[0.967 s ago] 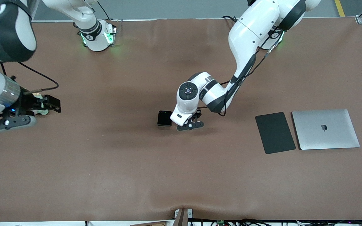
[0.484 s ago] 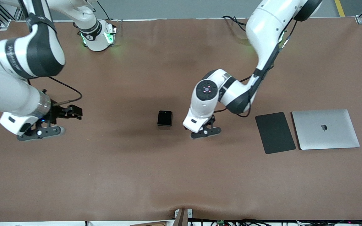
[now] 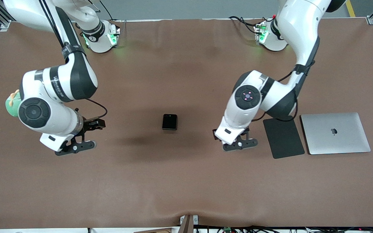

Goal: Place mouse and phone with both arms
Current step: 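Carry the mouse to the grey pad while the right gripper reaches out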

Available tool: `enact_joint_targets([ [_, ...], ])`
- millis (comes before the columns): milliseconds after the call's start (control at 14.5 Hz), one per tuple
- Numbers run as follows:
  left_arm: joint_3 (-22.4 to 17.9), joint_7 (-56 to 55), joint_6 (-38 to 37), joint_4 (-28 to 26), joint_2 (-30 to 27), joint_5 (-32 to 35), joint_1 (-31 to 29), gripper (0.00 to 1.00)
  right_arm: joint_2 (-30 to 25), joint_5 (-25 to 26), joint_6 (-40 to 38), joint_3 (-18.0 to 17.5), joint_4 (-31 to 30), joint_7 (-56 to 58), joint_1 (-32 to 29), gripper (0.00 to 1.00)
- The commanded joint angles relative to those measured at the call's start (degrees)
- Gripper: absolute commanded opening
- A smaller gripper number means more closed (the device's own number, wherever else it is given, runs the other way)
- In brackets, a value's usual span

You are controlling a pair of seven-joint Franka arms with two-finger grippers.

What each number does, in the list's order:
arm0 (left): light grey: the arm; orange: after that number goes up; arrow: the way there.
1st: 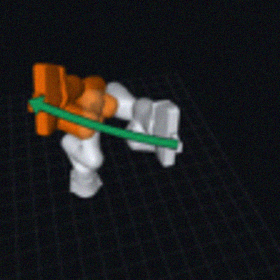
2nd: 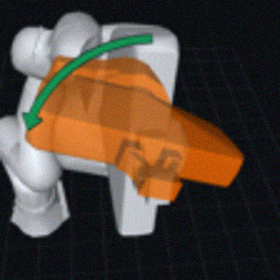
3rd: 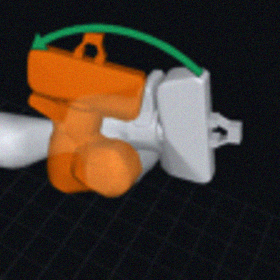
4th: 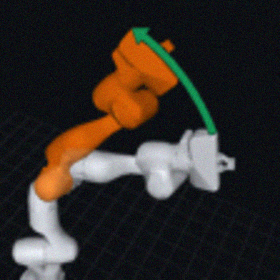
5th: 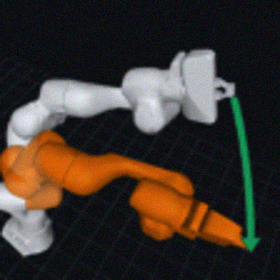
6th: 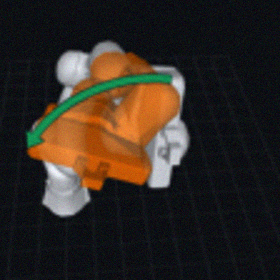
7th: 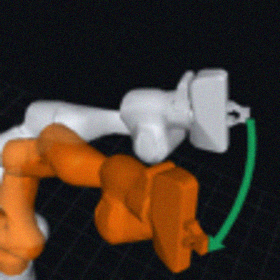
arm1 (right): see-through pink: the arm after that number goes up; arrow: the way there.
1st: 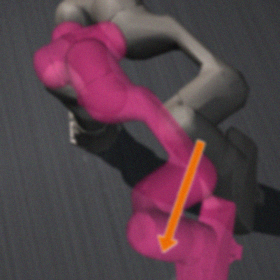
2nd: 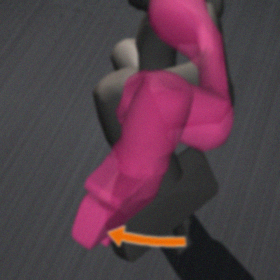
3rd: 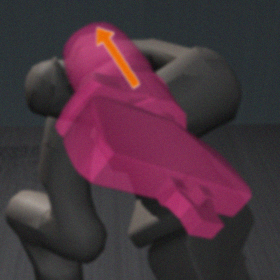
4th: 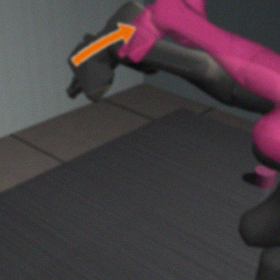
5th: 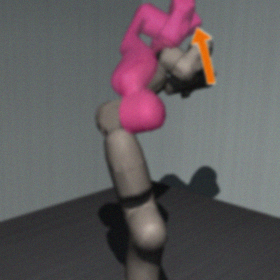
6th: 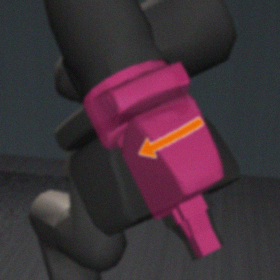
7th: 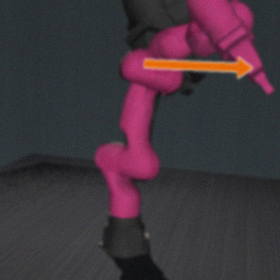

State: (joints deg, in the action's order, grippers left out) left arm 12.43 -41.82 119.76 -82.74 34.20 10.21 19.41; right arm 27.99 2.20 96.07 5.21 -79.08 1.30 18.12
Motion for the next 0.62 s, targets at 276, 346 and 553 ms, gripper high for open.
enact_joint_targets([
  [276, 1.71, 14.03, -0.14, -10.40, -5.80, 0.86, -10.95, 0.10, 3.83, -0.52, 3.57, 0.42, 1.65, -7.58, 3.41, 1.00],
  [346, 1.72, 16.14, -0.14, -11.46, -6.25, 0.86, -12.88, 0.10, 4.61, -1.83, 5.51, 0.33, 0.87, -10.24, 4.54, 1.00],
  [553, 1.72, 18.79, -0.14, -14.02, -6.60, 0.95, -17.37, 0.10, 7.51, -3.34, 9.91, 0.33, 0.60, -18.58, 8.50, 1.00],
])
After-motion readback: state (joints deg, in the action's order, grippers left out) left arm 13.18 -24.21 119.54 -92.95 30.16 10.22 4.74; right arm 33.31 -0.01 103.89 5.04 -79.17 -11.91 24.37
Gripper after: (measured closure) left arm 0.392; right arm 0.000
